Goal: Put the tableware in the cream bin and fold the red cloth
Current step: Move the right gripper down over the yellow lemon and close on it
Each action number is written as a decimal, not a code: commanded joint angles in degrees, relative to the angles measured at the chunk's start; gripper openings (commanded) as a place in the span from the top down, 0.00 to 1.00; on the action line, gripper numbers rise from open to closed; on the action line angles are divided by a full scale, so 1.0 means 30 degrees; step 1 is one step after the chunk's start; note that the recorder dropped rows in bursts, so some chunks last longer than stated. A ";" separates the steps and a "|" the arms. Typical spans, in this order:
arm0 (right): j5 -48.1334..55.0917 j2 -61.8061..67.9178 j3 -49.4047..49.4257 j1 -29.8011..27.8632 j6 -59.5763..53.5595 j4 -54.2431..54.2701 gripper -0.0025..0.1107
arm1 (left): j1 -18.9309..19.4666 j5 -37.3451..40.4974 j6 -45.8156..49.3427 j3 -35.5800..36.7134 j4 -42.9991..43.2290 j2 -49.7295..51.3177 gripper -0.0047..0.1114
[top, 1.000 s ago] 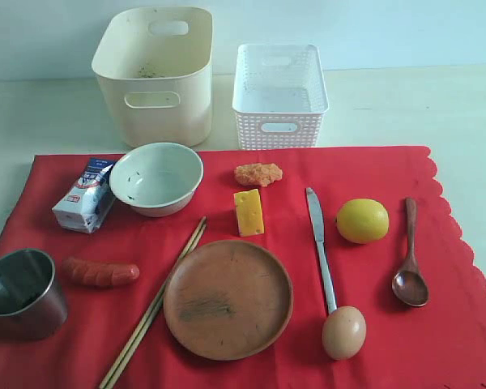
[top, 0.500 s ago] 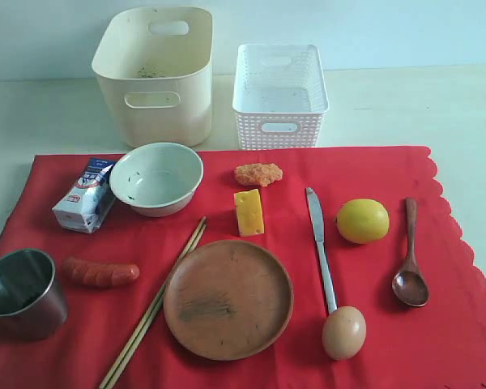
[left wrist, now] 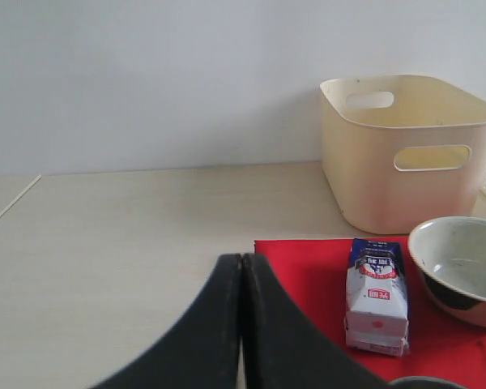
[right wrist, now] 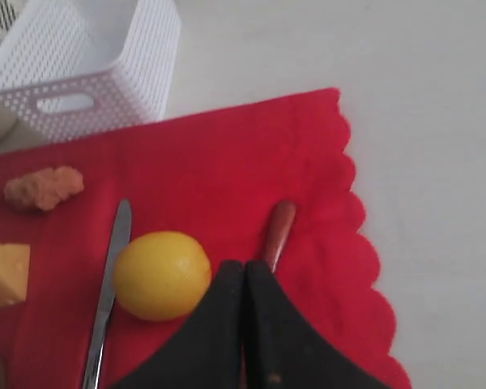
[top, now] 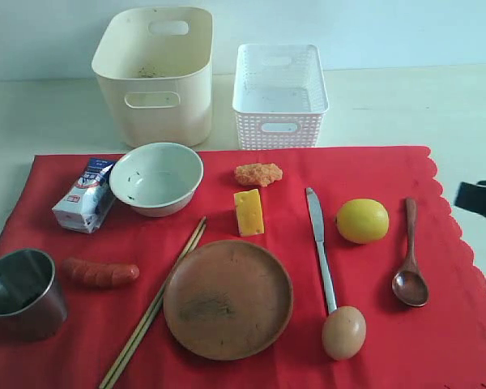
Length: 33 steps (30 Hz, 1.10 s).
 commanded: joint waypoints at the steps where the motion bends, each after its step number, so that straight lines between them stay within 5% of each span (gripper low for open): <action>1: -0.0476 0.3667 -0.1607 0.1803 -0.0212 -0.0153 0.97 | 0.0000 0.0001 0.0017 0.0055 -0.0104 -0.0131 0.95; 5: -0.0476 0.5953 -0.2862 0.3152 -0.0212 -0.0226 0.83 | 0.0000 0.0001 0.0017 0.0055 -0.0104 -0.0131 0.95; 12: -0.0334 0.8902 -0.5372 0.4492 -0.3576 -0.0270 0.33 | 0.0000 0.0001 0.0017 0.0055 -0.0104 -0.0131 0.95; 15: -0.0756 1.0097 -0.5421 0.4492 -0.4316 -0.0270 0.21 | 0.0000 0.0001 0.0017 0.0055 -0.0104 -0.0131 0.95; 22: -0.2134 1.3122 -0.5421 0.4492 -0.5006 -0.0270 0.23 | 0.0000 0.0001 0.0017 0.0055 -0.0104 -0.0131 0.95; 24: -0.2100 1.3255 -0.5421 0.4492 -0.5006 -0.0270 0.30 | 0.0000 0.0001 0.0017 0.0055 -0.0104 -0.0131 0.95; 28: -0.2065 1.3255 -0.5421 0.4492 -0.5006 -0.0270 0.64 | 0.0000 0.0001 0.0017 0.0055 -0.0104 -0.0131 0.95; 33: -0.2037 1.3255 -0.5421 0.4492 -0.5006 -0.0270 0.83 | 0.0000 0.0001 0.0017 0.0055 -0.0104 -0.0131 0.95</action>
